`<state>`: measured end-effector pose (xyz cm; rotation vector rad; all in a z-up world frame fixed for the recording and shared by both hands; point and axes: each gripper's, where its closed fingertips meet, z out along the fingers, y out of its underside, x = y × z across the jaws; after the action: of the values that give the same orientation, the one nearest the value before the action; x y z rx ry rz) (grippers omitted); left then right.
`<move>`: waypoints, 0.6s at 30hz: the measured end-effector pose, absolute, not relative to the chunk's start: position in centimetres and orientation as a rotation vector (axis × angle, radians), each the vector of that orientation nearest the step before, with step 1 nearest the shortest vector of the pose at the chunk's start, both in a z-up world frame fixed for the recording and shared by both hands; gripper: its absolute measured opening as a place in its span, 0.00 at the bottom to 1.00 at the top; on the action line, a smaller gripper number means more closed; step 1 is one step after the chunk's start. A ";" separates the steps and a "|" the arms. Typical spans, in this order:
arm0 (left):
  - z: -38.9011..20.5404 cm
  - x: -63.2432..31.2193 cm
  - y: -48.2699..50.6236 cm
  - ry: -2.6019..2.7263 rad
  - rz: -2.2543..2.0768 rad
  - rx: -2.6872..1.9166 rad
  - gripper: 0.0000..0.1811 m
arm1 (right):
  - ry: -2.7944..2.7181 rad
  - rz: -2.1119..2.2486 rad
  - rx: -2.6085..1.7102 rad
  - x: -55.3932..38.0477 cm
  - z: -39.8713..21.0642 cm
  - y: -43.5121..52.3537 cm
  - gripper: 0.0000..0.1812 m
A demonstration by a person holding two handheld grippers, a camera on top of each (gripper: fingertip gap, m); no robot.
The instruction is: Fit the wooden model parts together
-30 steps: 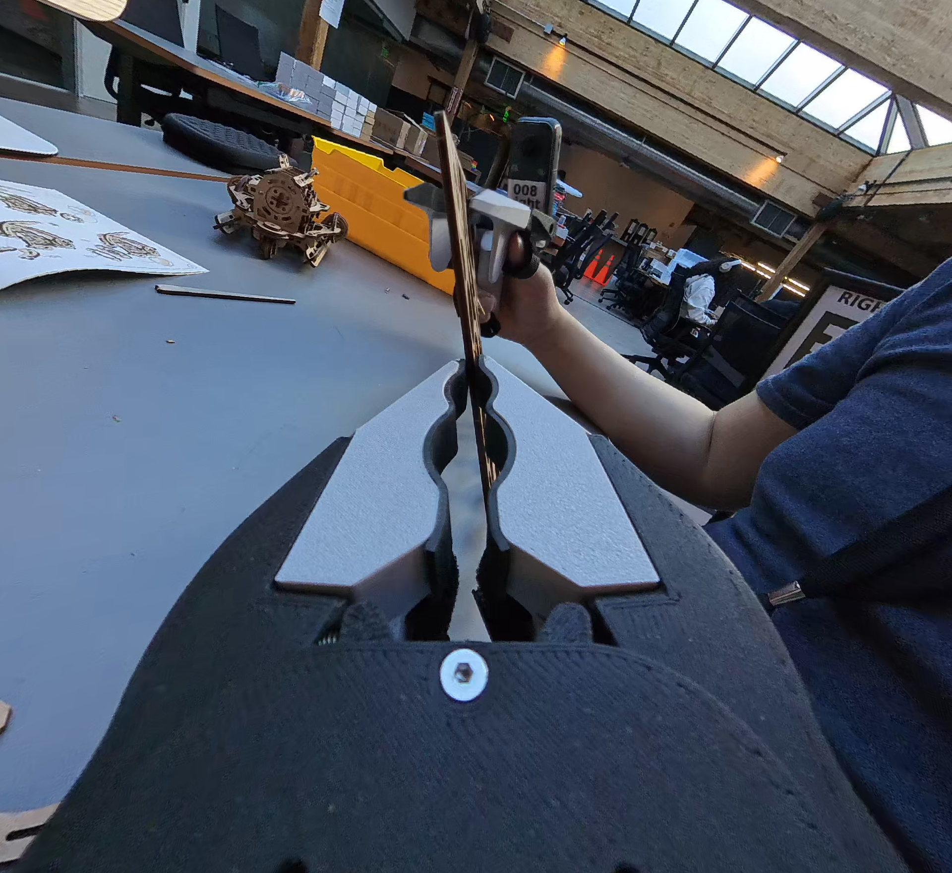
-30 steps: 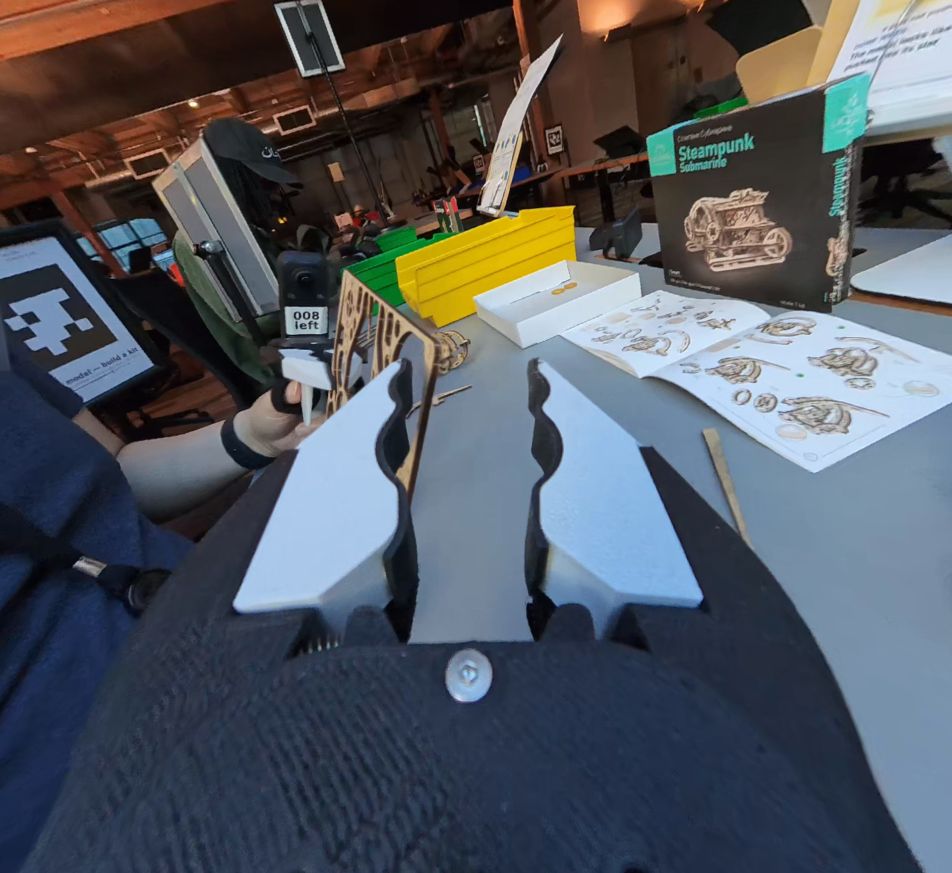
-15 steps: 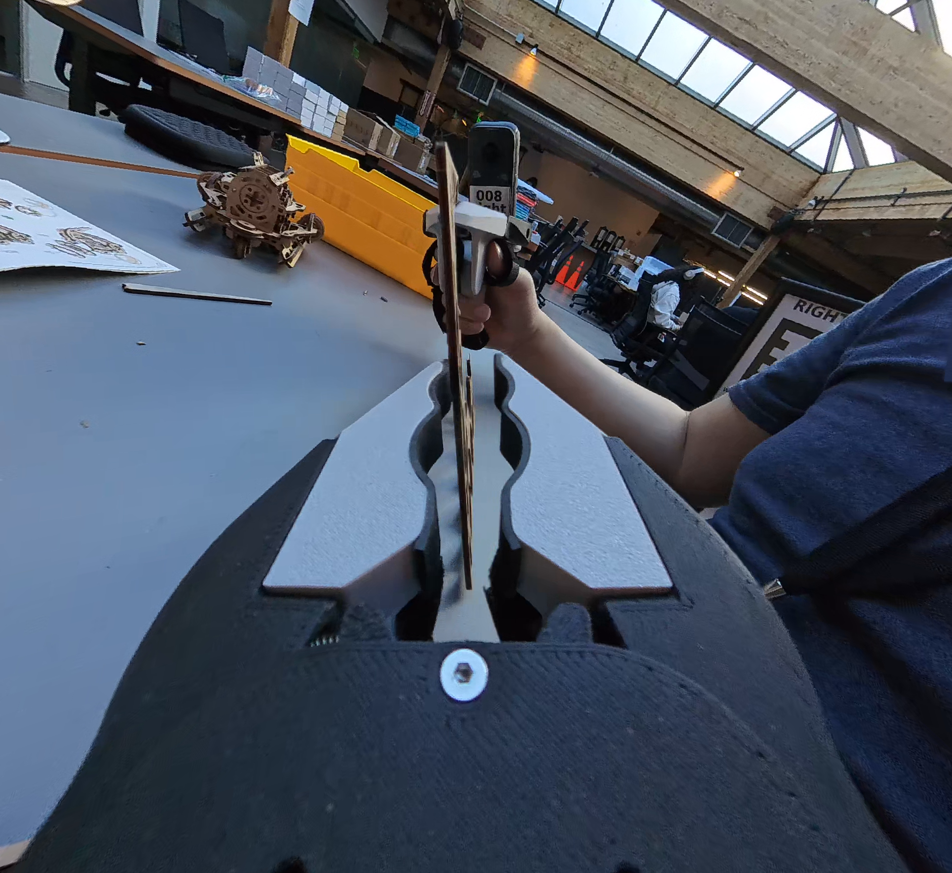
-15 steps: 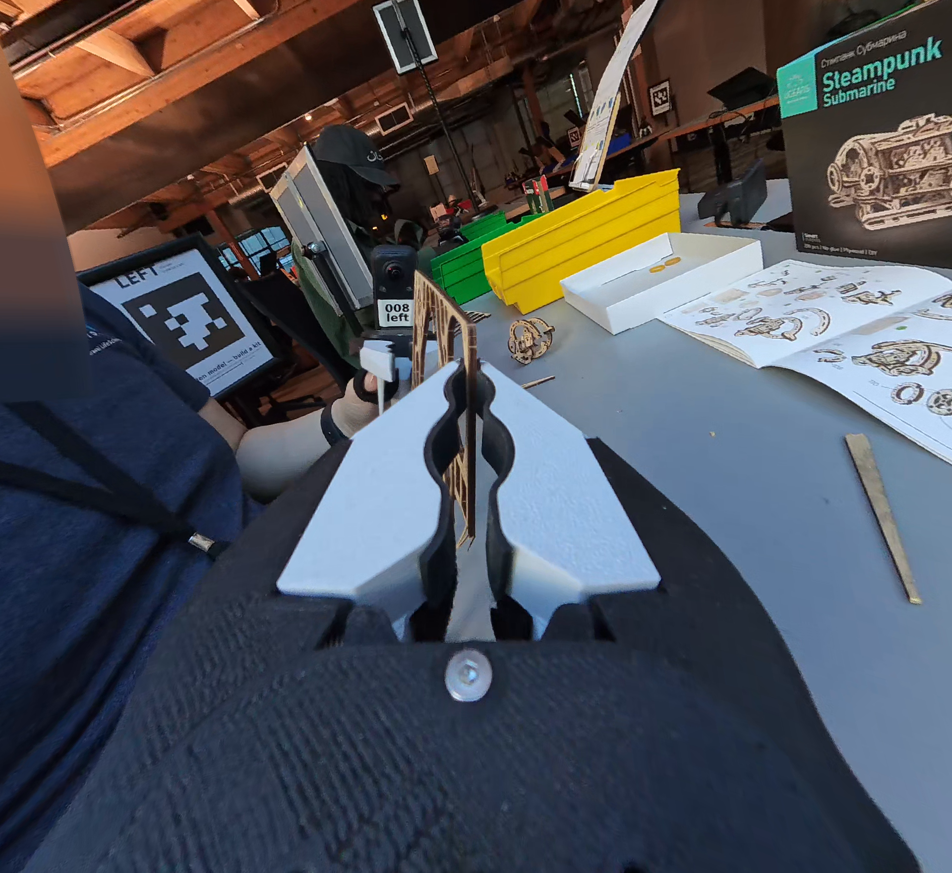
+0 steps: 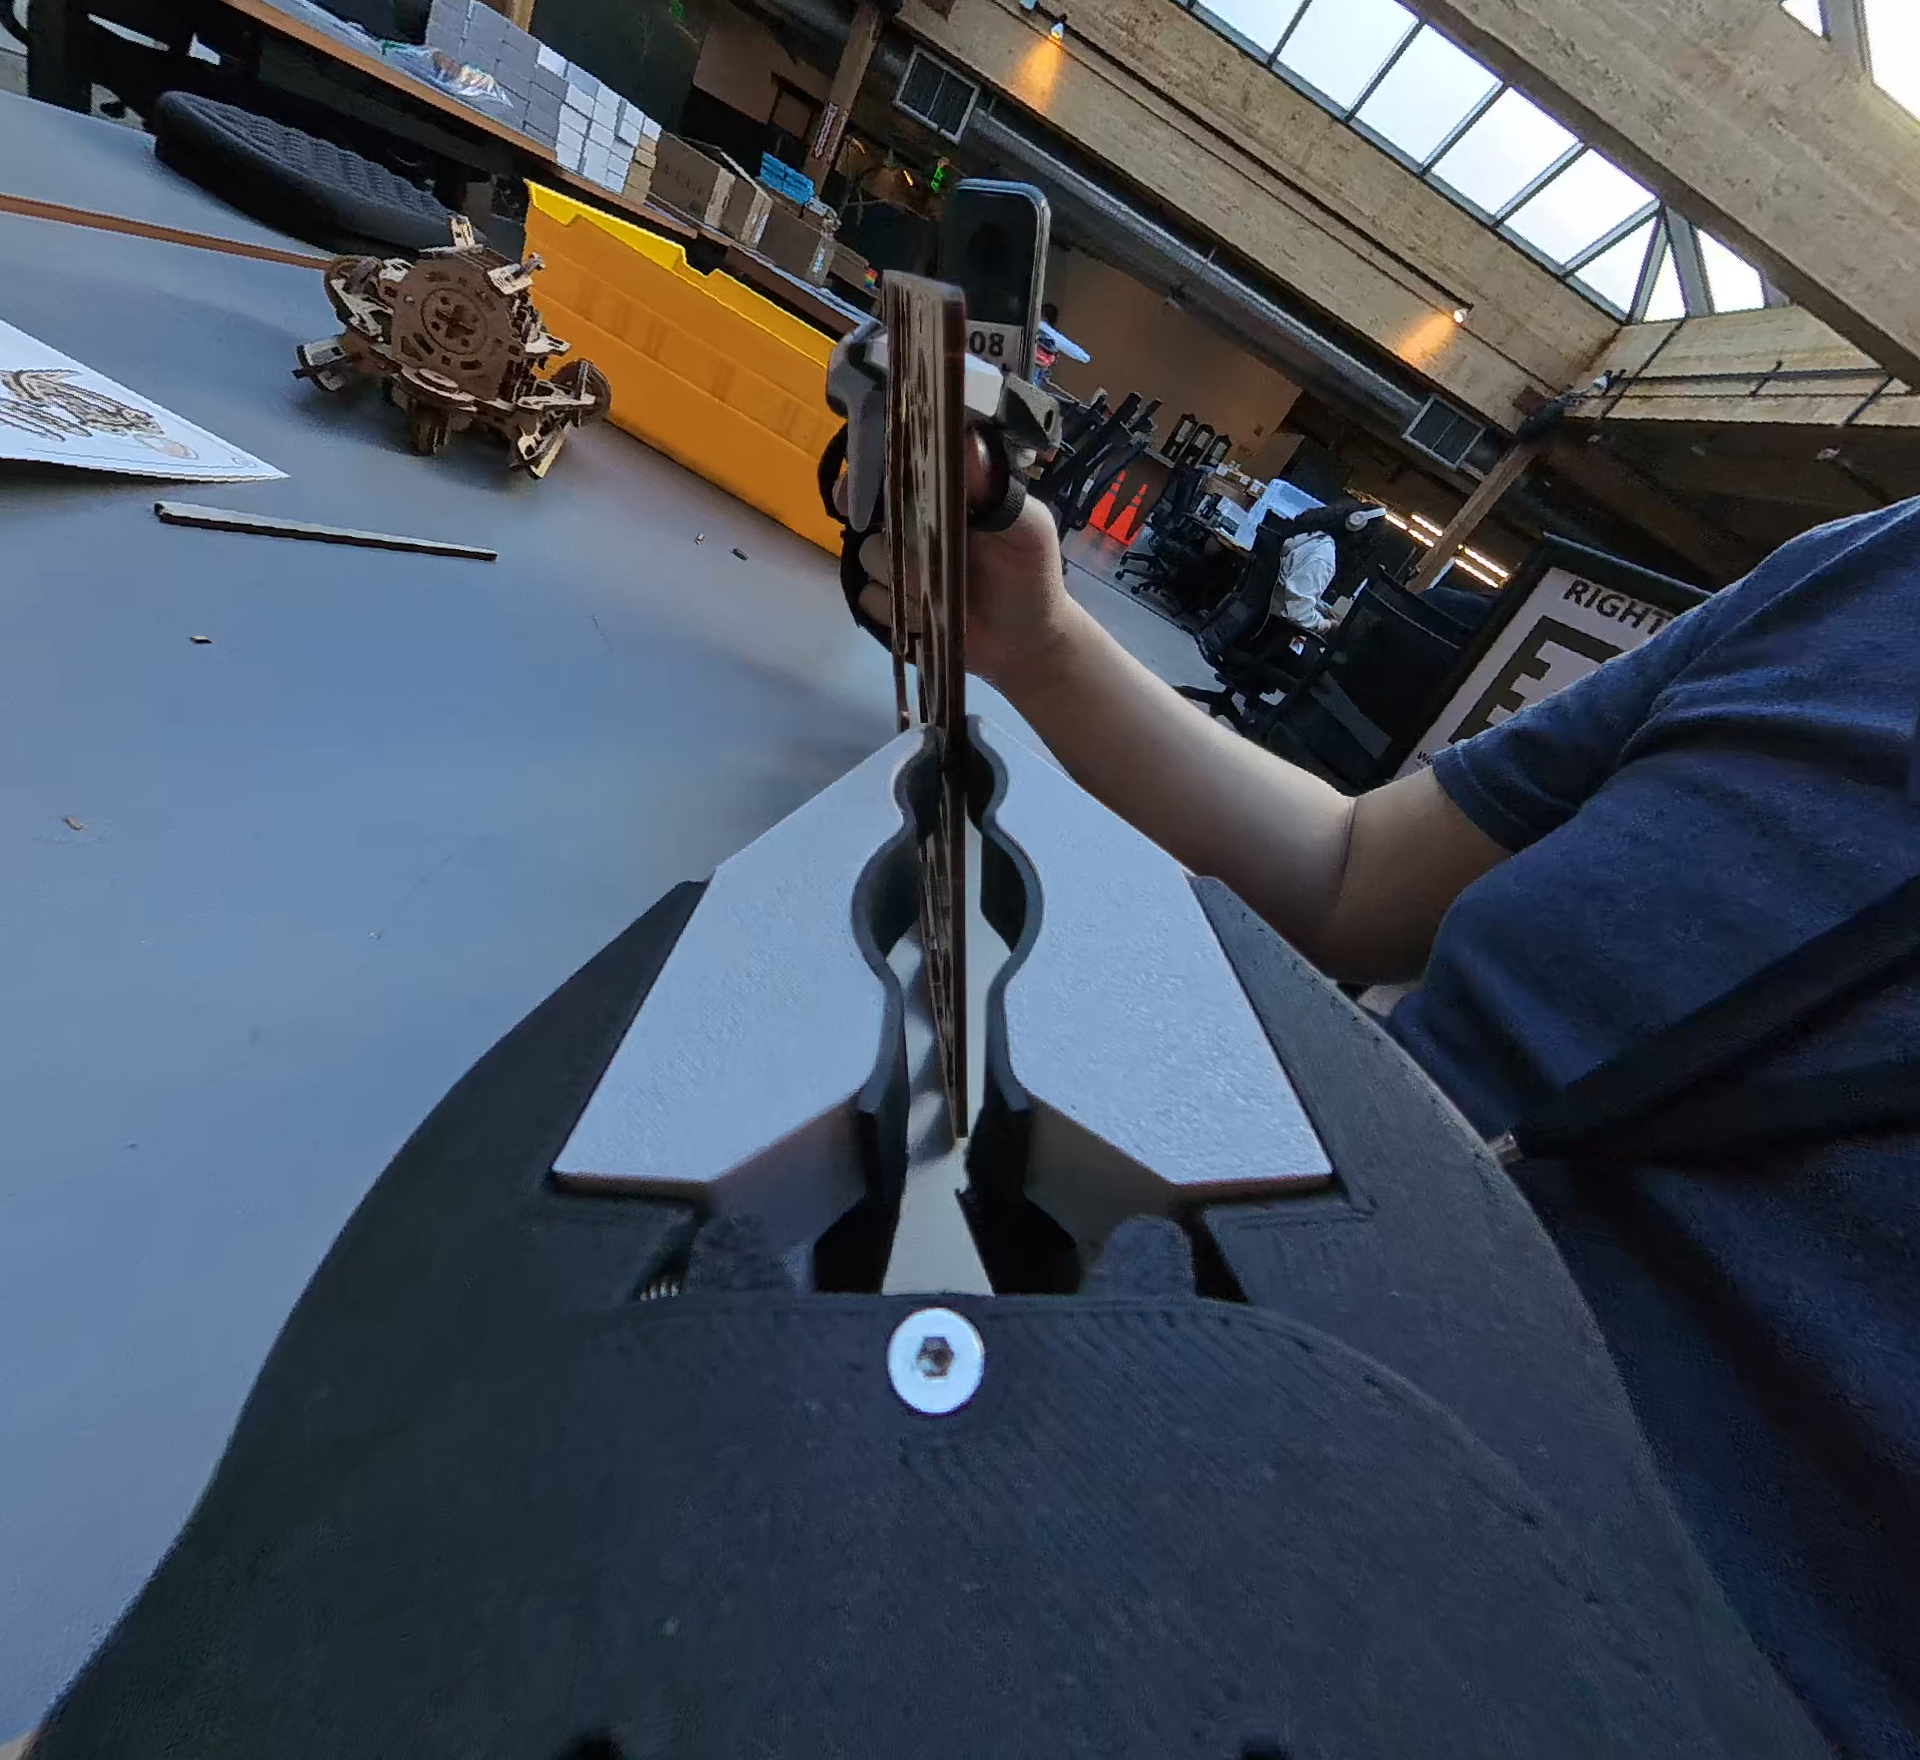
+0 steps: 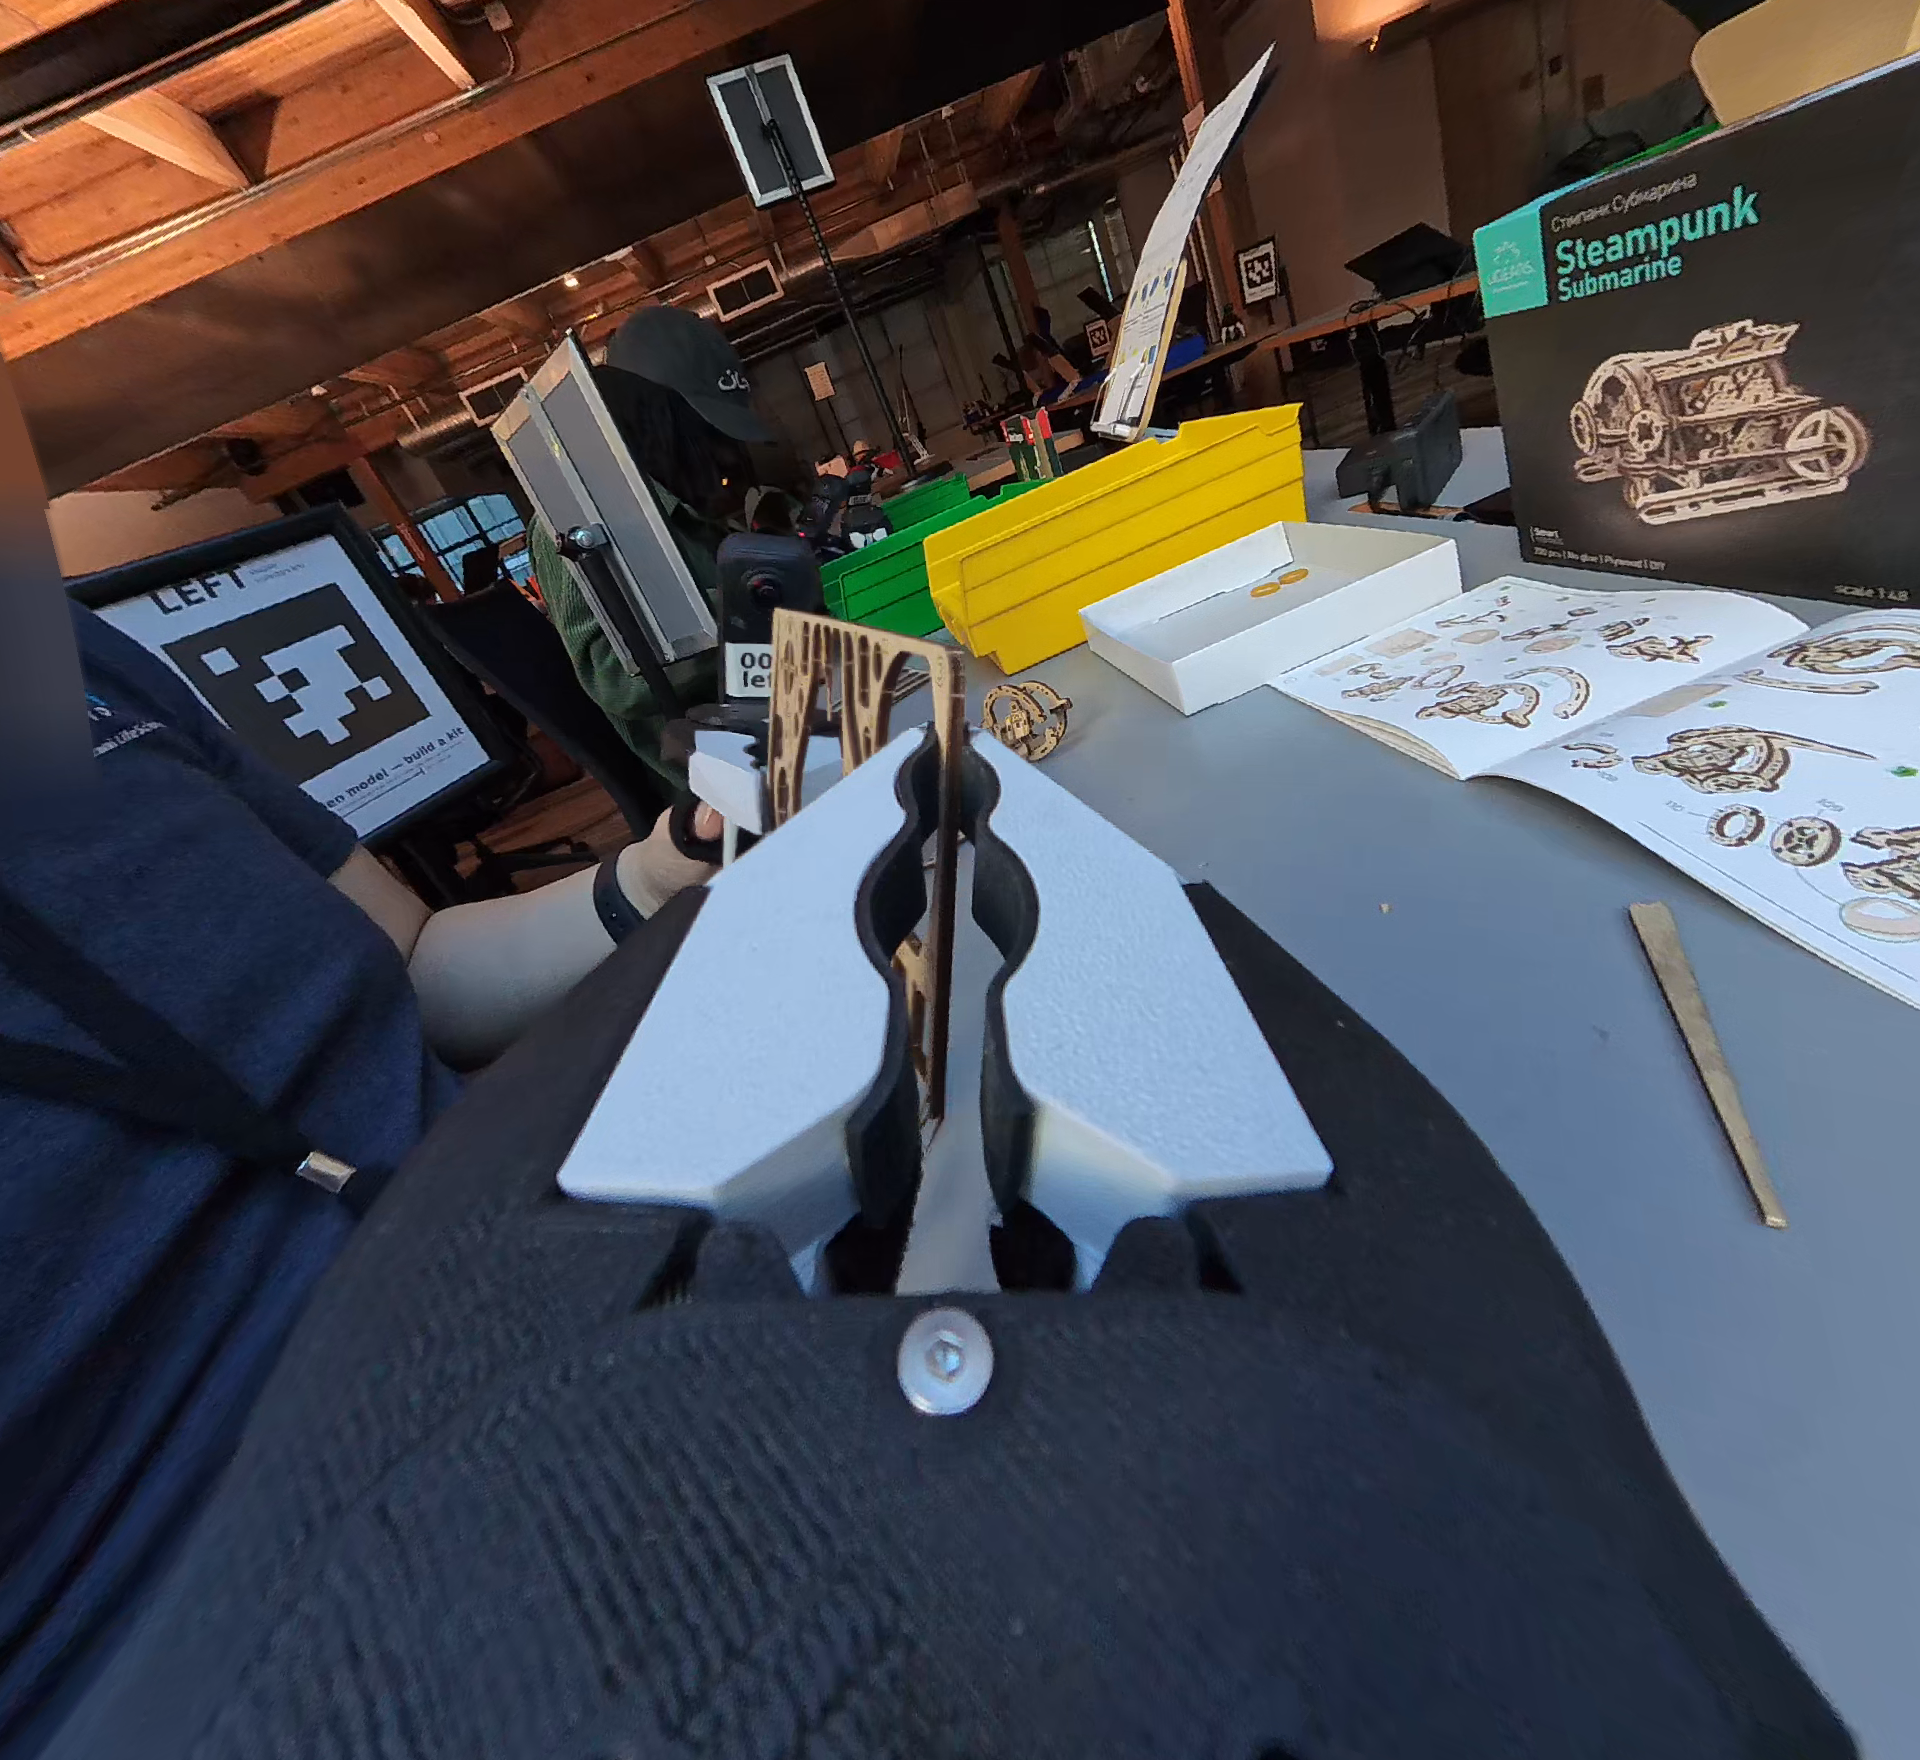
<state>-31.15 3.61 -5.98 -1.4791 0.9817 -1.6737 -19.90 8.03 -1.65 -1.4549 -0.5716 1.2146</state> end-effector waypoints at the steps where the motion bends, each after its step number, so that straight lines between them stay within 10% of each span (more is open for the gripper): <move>1: -6.0 -31.2 3.6 0.988 -1.653 -1.481 0.00 | -0.575 1.210 -1.460 -20.0 -1.8 8.1 0.00; 18: -5.3 -33.8 7.1 0.698 -1.767 -1.653 0.00 | -0.430 1.225 -1.473 -19.1 -2.3 10.0 0.23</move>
<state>-33.81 7.11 -5.35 -1.6530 0.6975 -1.7673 -19.12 9.96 -2.26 -1.4730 -0.4296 1.2253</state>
